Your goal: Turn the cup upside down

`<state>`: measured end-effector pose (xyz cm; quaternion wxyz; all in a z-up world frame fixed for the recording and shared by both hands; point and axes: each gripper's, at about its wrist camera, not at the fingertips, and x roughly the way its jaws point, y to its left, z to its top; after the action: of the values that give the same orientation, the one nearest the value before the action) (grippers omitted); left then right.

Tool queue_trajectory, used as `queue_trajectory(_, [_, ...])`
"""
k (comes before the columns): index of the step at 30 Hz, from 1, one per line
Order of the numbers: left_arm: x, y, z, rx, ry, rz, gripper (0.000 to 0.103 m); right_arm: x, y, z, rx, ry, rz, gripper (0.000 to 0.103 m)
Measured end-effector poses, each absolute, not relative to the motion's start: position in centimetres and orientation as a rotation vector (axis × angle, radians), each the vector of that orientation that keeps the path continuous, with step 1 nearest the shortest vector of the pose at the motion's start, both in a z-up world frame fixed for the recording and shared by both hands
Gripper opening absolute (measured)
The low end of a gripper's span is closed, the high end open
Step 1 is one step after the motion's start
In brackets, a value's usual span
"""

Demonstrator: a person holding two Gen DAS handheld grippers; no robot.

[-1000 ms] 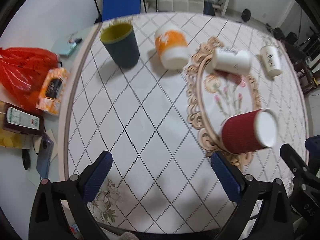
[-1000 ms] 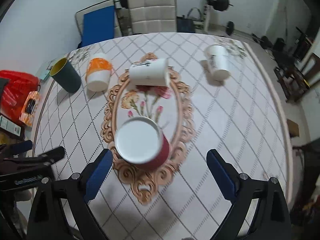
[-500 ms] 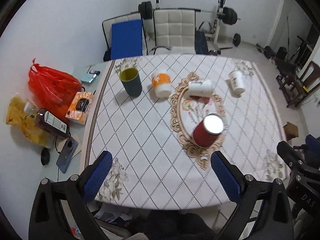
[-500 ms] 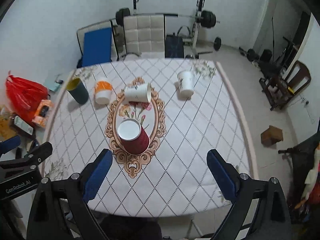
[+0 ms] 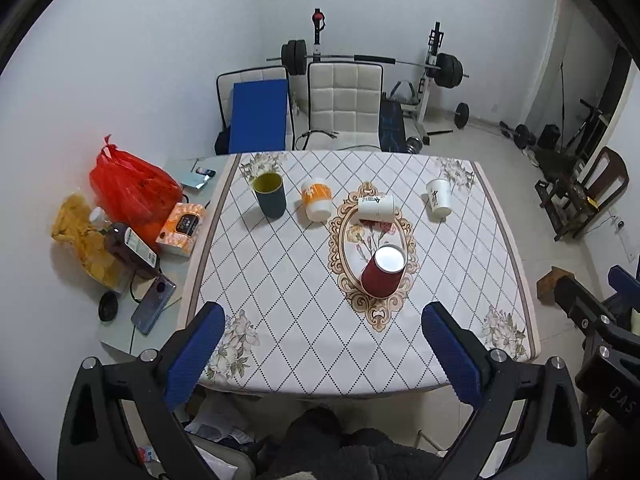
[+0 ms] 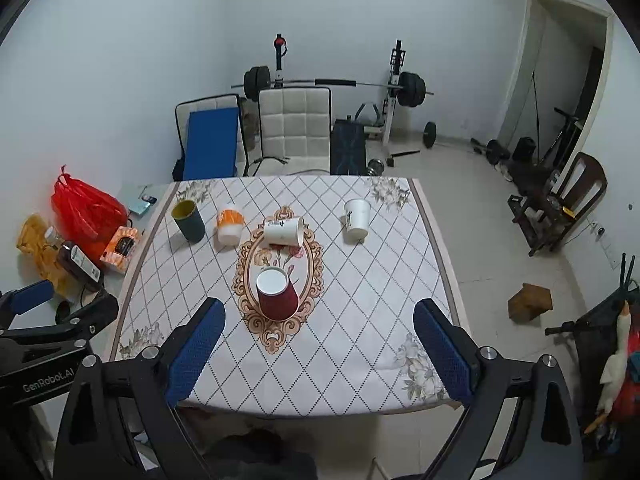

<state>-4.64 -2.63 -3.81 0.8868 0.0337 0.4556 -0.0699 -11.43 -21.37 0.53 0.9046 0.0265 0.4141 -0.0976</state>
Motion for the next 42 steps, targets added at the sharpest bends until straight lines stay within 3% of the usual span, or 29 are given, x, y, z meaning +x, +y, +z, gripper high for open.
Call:
queue_trajectory(14, [-6.7,-1.8,-1.4,0.066,0.912,-0.135,0.101,-14.1,-21.2,4.3,0.065,0.827,-0.182,0.097])
queue_trajectory(42, [-8.7,0.0,-2.7,0.088,0.967,-0.125,0.101,-14.0,-20.6,2.3,0.068,0.887,-0.163,0.100])
